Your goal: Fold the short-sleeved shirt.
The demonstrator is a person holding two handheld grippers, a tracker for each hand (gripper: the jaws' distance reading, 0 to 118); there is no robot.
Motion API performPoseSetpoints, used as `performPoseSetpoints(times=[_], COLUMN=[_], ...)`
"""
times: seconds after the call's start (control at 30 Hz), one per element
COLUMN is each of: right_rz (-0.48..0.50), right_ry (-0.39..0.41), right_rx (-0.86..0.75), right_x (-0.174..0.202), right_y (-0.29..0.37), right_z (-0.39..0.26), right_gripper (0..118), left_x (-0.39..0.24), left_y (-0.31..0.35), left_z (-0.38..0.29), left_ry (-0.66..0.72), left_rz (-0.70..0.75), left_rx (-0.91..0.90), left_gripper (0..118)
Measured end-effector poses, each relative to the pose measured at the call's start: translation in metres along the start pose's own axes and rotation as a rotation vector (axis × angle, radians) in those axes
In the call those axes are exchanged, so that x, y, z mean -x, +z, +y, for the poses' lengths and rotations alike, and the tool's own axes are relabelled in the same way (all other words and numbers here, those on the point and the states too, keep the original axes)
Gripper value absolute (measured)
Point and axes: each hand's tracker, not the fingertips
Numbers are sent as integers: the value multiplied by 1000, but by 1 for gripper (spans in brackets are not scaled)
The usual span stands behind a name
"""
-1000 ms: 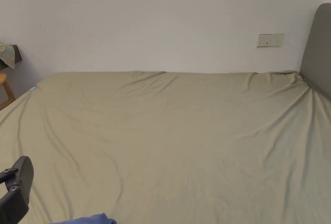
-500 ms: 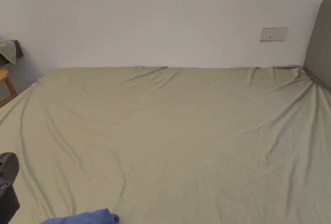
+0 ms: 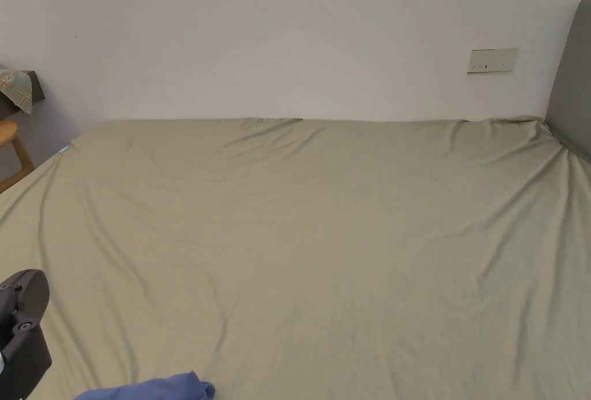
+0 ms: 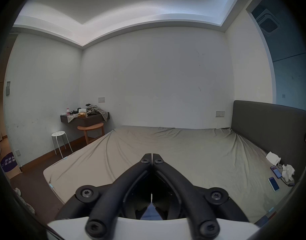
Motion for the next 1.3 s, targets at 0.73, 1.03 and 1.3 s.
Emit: performPoseSetpoints(times=[0.73, 1.03, 1.3], right_rz=[5, 8, 9], right_ry=[6, 6, 7], right_rx=[-2, -5, -3], right_x=[1, 2, 2], right_y=[-2, -4, -4], right_z=[2, 4, 4], right_gripper=[1, 1, 1], left_x=[-14, -21, -24], left_y=[-1, 1, -2], left_z=[9, 15, 17], left_ry=[-3, -3, -13], left_rz=[-15, -28, -34], left_rx=[14, 17, 24], left_gripper=[0, 0, 0])
